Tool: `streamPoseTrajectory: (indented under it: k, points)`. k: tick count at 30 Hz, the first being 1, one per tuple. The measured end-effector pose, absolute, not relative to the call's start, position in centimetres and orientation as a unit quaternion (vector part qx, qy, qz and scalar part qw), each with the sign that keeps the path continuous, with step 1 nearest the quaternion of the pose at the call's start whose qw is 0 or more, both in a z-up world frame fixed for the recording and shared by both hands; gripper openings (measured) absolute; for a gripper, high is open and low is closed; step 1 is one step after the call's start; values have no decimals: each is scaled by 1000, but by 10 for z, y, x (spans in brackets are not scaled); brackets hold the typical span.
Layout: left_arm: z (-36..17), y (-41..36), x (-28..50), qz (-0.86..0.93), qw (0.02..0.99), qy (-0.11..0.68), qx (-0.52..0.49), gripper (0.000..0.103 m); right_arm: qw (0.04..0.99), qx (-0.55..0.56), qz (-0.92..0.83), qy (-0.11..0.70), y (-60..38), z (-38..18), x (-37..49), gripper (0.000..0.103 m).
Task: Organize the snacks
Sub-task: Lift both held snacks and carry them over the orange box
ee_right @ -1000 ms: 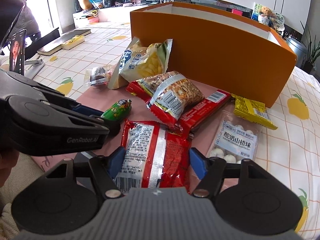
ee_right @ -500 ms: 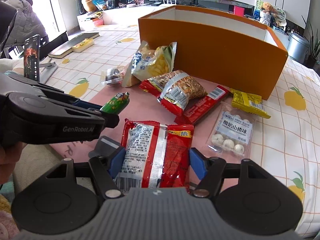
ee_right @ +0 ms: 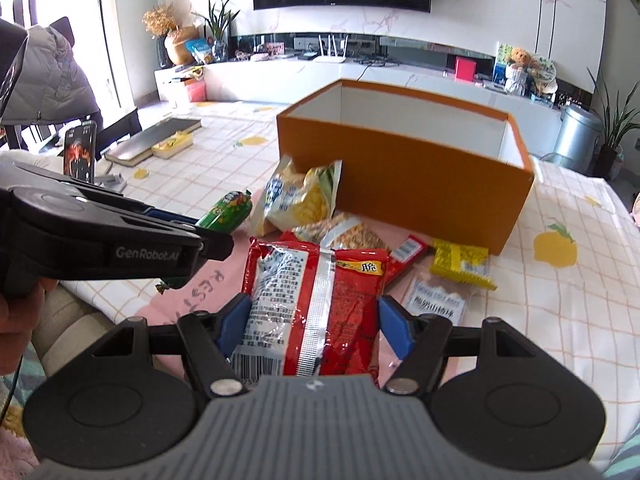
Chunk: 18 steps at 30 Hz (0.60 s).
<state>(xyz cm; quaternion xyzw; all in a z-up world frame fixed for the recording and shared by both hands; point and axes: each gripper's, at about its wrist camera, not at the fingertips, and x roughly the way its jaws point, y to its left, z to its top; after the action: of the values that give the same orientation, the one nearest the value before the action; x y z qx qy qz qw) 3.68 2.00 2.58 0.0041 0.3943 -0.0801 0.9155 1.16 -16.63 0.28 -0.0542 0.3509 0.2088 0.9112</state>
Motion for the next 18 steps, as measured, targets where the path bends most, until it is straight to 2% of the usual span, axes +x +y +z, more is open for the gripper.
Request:
streamPoseTrajectory:
  k: [18]
  points:
    - [90, -5, 111, -95, 942, 318, 43, 25, 936, -70, 181, 293, -190, 73, 97, 67]
